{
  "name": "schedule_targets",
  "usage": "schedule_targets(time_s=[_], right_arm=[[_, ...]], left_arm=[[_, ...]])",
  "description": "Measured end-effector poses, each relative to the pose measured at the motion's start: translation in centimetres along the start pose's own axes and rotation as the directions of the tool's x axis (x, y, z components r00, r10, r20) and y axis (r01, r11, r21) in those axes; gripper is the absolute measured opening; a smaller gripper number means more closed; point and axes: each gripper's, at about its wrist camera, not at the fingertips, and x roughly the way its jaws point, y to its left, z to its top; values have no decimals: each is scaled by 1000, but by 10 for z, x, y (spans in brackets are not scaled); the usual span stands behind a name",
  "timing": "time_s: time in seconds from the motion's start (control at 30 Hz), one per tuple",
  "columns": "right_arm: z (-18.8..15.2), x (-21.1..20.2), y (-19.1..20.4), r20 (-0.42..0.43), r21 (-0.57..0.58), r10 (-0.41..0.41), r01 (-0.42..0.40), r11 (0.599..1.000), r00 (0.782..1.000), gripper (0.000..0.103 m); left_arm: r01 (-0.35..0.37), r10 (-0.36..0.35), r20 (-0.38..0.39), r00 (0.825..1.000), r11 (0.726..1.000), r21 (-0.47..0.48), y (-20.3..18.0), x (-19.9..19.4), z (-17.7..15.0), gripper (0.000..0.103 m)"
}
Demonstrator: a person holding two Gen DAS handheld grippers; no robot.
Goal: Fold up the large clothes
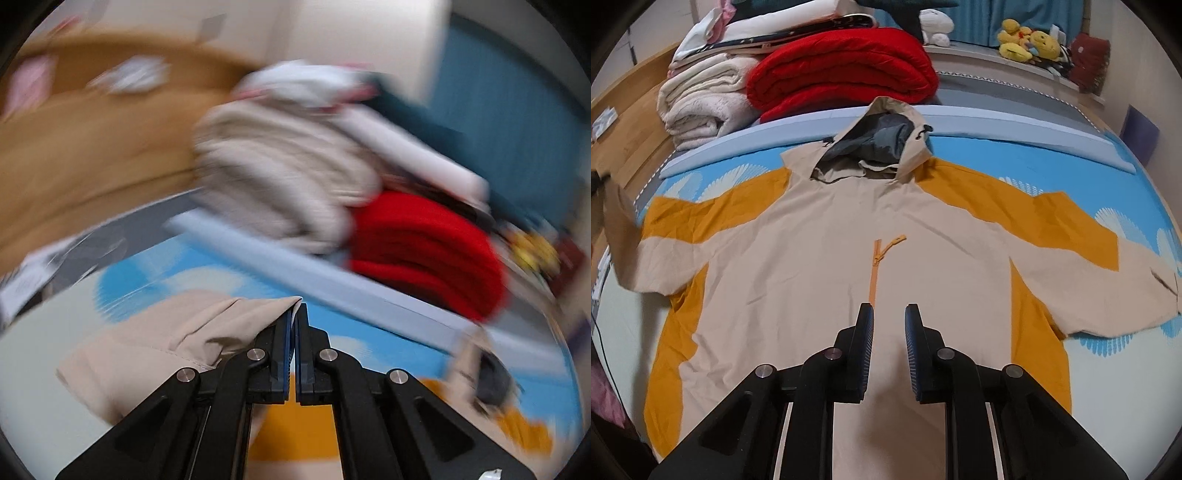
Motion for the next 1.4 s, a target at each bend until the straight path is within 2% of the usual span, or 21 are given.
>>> schedule_targets(time_s=[0.1, 0.13, 0.17, 0.2, 0.27, 0.3, 0.33, 0.37, 0.4, 0.43, 0.5, 0.63, 0.73, 0.77, 0.8, 0.83, 0.93, 1.07, 1.13, 1.2, 1.4], right_arm=[[2, -2, -9, -12, 38, 6, -5, 999, 1000, 20], [2, -2, -11, -18, 49, 11, -10, 999, 1000, 20], [2, -2, -13, -23, 61, 20, -18, 998, 1000, 20], [2, -1, -16, -27, 71, 28, -26, 997, 999, 22], [1, 0, -19, -37, 85, 32, -28, 996, 999, 23], [1, 1, -20, -41, 93, 35, -31, 995, 999, 24], [0, 2, -22, -45, 99, 38, -34, 995, 998, 25], [0, 3, -23, -49, 105, 42, -37, 994, 998, 25], [0, 3, -24, -53, 113, 47, -41, 993, 997, 26], [1, 3, -26, -55, 121, 51, -44, 992, 997, 26], [3, 2, -29, -55, 141, 62, -54, 989, 997, 26], [8, -3, -26, -34, 146, 90, -84, 986, 995, 26], [9, -7, -13, -7, 104, 109, -108, 989, 994, 24], [8, -9, -5, 6, 75, 121, -121, 990, 993, 21], [7, -10, 0, 9, 57, 127, -127, 990, 992, 19], [5, -11, 10, 18, 24, 133, -134, 991, 991, 19], [-3, -8, 35, 25, -57, 159, -157, 986, 987, 19], [-14, 0, 72, 10, -190, 189, -184, 964, 982, 22], [-21, 6, 92, 8, -271, 192, -183, 945, 981, 30], [-28, 15, 113, 11, -363, 165, -149, 920, 986, 45], [-37, 44, 148, -8, -478, 137, -124, 869, 991, 52]], left_arm=[[192, -184, -67, 981, 972, 134, -85, -17, -30, 0], [253, -237, -113, 965, 954, 163, -110, -20, -46, 0], [322, -293, -169, 941, 930, 180, -135, -22, -67, 0], [388, -347, -220, 912, 904, 178, -154, -22, -88, 0], [495, -422, -356, 834, 857, 144, -185, -15, -138, 3], [533, -434, -454, 778, 839, 111, -197, -7, -163, 4], [545, -421, -548, 722, 835, 77, -205, 1, -186, 6], [537, -402, -593, 698, 841, 62, -208, 3, -199, 6], [522, -386, -621, 682, 852, 43, -206, 2, -206, 6], [507, -379, -626, 681, 861, 30, -202, -2, -206, 6], [460, -354, -619, 701, 888, 13, -189, -18, -191, 6], [279, -236, -554, 799, 960, -6, -139, -42, -139, 10], [178, -154, -460, 875, 984, 8, -112, -47, -118, 12], [123, -95, -415, 905, 992, 40, -103, -44, -115, 13], [41, -5, -407, 913, 996, 81, -99, -36, -117, 12], [-26, 66, -432, 900, 995, 98, -93, -24, -118, 10], [-21, 16, -476, 879, 1000, -6, -80, 1, -113, 11], [-27, 21, -476, 879, 1000, -7, -73, 8, -102, 14], [-18, -3, -487, 873, 999, -40, -72, 6, -100, 14], [4, -43, -500, 865, 997, -79, -67, 4, -97, 14], [-2, -57, -503, 862, 993, -116, -56, 3, -92, 14]])
